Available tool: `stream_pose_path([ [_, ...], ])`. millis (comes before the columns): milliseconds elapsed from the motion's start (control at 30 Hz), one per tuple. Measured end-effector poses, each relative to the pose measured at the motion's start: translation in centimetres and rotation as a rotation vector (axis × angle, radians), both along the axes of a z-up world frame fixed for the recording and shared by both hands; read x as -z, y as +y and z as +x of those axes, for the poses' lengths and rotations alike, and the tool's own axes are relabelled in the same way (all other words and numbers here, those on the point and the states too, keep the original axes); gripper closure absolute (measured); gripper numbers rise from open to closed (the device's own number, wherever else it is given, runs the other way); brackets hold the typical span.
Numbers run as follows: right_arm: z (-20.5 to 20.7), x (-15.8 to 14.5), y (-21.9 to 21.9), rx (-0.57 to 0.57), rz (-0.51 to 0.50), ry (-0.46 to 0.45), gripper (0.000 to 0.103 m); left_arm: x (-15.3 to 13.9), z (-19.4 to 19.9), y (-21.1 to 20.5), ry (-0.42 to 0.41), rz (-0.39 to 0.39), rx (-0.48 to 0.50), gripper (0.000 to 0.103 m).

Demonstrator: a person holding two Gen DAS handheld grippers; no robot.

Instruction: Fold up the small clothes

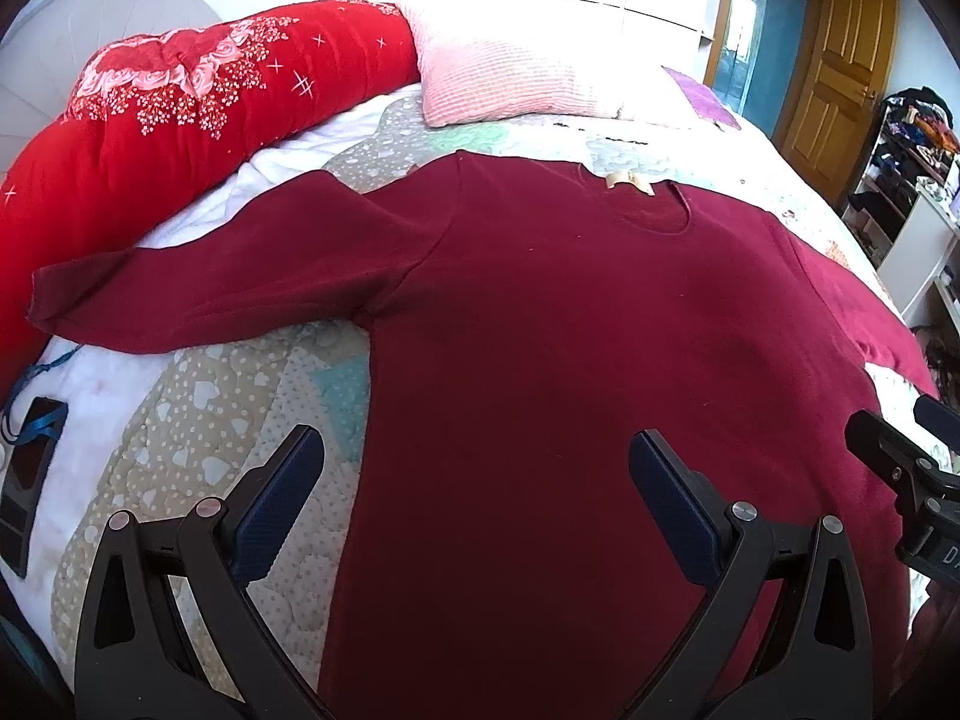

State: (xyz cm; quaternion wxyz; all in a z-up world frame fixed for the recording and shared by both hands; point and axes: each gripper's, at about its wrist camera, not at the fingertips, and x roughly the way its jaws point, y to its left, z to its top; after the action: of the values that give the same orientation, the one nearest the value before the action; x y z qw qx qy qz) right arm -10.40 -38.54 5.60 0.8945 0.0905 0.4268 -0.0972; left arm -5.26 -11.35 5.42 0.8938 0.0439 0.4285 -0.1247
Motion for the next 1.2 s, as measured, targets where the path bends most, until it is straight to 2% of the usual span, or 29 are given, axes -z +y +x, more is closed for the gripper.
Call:
stream_pose_path([
  [567, 2.8, 1.0, 1.0, -0.019, 0.014, 0.018, 0.0, 1.0, 1.6, 1.1, 0.024, -0.006, -0.032, 0.001],
  [733, 3.5, 1.2, 1.7, -0.04, 0.014, 0.022, 0.0, 1.0, 2.3, 2.5, 0.045, -0.033, -0.056, 0.001],
  [900, 4.6, 1.1, 3.3, -0.099, 0.03, 0.012, 0.0, 0.8, 3.6, 6.5, 0.075, -0.11, -0.151, 0.001],
  [1033, 6.4, 0.8, 5.9, -0.18, 0.034, 0.001, 0.0, 0.7, 4.9, 10.7, 0.074, -0.119, -0.265, 0.001],
  [1200, 8.4, 0.9, 9.4, -0.257, 0.037, 0.005, 0.0, 1.1, 6.6, 17.9, 0.077, -0.206, -0.447, 0.001],
])
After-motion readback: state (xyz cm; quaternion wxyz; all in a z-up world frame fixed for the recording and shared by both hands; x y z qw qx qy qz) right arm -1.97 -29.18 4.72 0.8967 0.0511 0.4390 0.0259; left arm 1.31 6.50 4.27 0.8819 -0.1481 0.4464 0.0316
